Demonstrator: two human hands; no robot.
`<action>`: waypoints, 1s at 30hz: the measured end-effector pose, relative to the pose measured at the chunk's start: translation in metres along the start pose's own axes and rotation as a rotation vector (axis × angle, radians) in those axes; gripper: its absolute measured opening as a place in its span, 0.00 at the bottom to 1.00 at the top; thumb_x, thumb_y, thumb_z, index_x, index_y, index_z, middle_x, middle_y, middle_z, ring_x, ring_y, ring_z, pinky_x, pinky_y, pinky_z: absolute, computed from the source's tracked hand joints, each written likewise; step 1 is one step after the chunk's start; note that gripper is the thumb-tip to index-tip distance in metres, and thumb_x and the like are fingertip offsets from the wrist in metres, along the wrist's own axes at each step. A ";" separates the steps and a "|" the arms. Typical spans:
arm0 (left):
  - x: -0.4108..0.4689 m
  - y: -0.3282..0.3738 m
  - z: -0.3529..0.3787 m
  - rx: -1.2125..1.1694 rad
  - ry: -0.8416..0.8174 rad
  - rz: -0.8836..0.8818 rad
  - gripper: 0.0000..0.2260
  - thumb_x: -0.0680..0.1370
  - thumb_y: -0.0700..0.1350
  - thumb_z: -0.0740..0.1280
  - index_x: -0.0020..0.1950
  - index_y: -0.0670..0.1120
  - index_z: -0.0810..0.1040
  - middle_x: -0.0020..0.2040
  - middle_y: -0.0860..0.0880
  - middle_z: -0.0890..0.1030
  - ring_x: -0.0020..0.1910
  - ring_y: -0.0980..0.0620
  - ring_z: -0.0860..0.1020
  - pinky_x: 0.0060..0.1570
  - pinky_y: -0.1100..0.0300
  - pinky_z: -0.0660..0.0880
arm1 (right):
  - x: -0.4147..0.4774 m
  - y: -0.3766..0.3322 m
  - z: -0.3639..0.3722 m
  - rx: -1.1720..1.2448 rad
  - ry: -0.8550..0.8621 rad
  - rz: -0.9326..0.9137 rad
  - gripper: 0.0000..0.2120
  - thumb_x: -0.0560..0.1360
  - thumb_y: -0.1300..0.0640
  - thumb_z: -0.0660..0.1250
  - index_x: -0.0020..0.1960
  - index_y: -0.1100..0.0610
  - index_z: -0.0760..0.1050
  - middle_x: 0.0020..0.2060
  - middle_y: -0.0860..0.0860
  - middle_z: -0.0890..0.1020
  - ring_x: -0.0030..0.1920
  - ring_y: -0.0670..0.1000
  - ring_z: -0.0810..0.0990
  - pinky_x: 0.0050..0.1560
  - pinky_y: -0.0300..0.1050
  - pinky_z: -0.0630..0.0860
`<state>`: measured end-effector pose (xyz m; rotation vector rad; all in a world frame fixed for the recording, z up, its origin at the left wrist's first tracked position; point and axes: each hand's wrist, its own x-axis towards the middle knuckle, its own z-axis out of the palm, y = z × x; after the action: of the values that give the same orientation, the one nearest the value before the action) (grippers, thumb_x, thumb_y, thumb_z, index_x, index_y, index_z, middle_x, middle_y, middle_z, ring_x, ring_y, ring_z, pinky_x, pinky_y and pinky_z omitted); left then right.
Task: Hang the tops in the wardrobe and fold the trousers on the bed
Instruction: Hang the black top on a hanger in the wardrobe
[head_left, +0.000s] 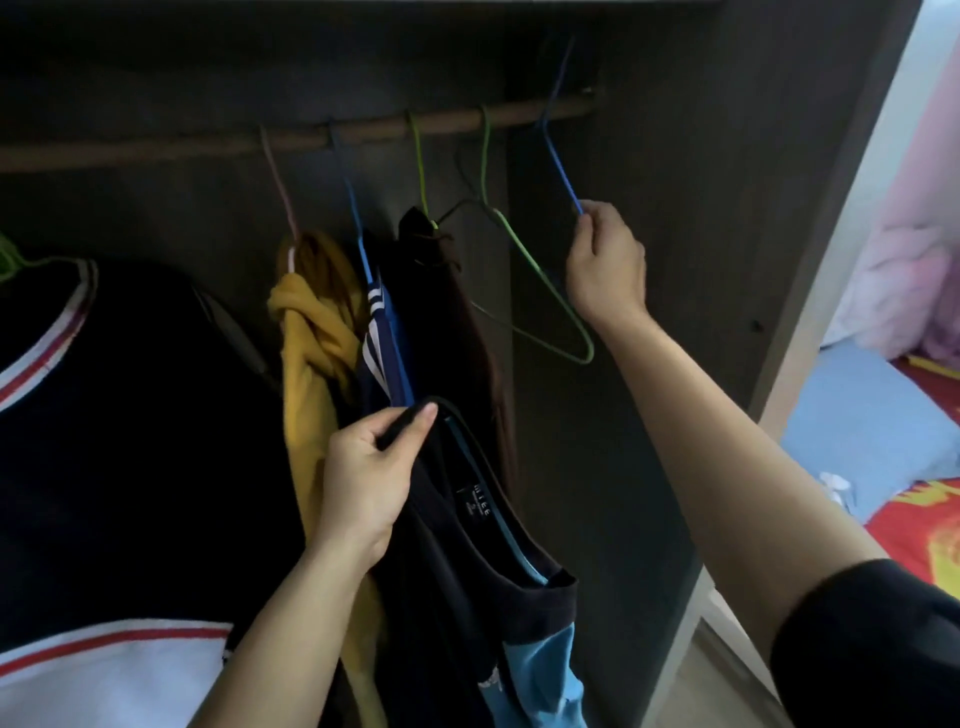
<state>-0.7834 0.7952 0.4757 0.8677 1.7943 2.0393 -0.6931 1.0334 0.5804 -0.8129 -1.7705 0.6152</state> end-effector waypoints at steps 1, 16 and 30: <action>-0.001 0.000 -0.005 -0.009 -0.018 0.000 0.12 0.72 0.56 0.74 0.49 0.49 0.86 0.46 0.47 0.86 0.49 0.47 0.84 0.58 0.44 0.78 | -0.006 -0.003 -0.001 0.015 0.027 0.007 0.16 0.83 0.54 0.55 0.66 0.53 0.74 0.57 0.53 0.82 0.60 0.56 0.78 0.53 0.44 0.68; -0.059 -0.051 0.040 -0.136 -0.383 -0.258 0.15 0.77 0.47 0.72 0.62 0.47 0.79 0.58 0.48 0.82 0.59 0.50 0.80 0.62 0.56 0.75 | -0.307 0.050 -0.088 -0.069 0.295 0.130 0.05 0.83 0.50 0.59 0.55 0.44 0.73 0.26 0.43 0.70 0.25 0.43 0.65 0.29 0.39 0.60; -0.147 -0.035 0.123 -0.131 -0.907 -0.229 0.11 0.80 0.41 0.66 0.41 0.48 0.85 0.39 0.51 0.85 0.39 0.57 0.82 0.39 0.67 0.78 | -0.401 0.035 -0.230 -0.044 0.045 0.316 0.17 0.74 0.36 0.68 0.55 0.46 0.79 0.35 0.48 0.79 0.34 0.47 0.79 0.35 0.51 0.77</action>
<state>-0.6000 0.8143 0.4108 1.2089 1.1621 1.2639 -0.3773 0.7529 0.3900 -1.1408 -1.6321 0.7594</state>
